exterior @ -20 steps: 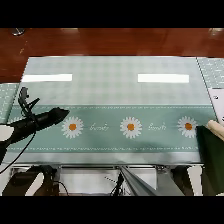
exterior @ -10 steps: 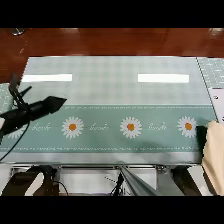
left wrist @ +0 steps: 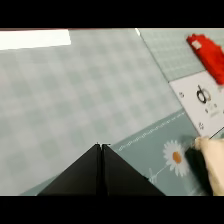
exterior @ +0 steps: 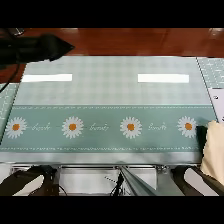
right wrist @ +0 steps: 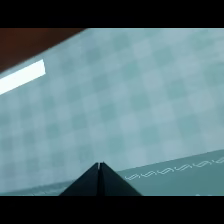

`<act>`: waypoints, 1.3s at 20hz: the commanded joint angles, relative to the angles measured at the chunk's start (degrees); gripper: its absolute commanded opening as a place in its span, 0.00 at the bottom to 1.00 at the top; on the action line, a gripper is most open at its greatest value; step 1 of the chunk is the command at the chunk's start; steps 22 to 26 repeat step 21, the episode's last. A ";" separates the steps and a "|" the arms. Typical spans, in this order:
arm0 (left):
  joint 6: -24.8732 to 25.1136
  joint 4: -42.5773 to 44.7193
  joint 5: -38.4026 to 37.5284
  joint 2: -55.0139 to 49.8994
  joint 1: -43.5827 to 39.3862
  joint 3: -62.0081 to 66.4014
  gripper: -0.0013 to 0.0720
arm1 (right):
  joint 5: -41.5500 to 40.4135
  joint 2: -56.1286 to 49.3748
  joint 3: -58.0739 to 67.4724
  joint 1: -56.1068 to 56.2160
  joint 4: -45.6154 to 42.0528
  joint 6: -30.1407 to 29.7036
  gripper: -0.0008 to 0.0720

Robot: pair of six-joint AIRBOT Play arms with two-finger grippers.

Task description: Fold the shirts.

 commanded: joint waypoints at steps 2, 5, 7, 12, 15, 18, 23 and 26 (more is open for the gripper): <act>-13.68 28.57 -1.92 -5.09 -11.72 -4.26 0.06 | -10.67 -4.81 -14.29 29.33 -27.02 6.34 0.03; -18.80 36.76 -0.33 -5.25 -10.91 -14.88 0.06 | -11.91 -10.40 -21.64 29.59 -28.76 10.01 0.03; -18.80 36.52 -0.61 -5.25 -9.22 -16.41 0.06 | -11.56 -12.81 -21.55 29.07 -28.74 9.94 0.04; -18.78 36.54 -0.24 -5.22 -8.72 -16.44 0.06 | -11.54 -12.85 -21.55 29.11 -28.52 10.16 0.04; -18.78 36.54 -0.24 -5.22 -8.72 -16.44 0.06 | -11.56 -12.85 -21.55 29.11 -28.74 10.16 0.03; -18.78 36.54 -0.24 -5.25 -8.72 -16.44 0.06 | -11.56 -12.85 -21.55 29.11 -28.74 10.16 0.04; -18.78 36.54 -0.24 -5.22 -8.72 -16.44 0.06 | -11.54 -12.85 -21.55 29.11 -28.74 10.16 0.03; -18.78 36.54 -0.24 -5.22 -8.72 -16.44 0.06 | -11.54 -12.85 -21.55 29.11 -28.74 10.16 0.03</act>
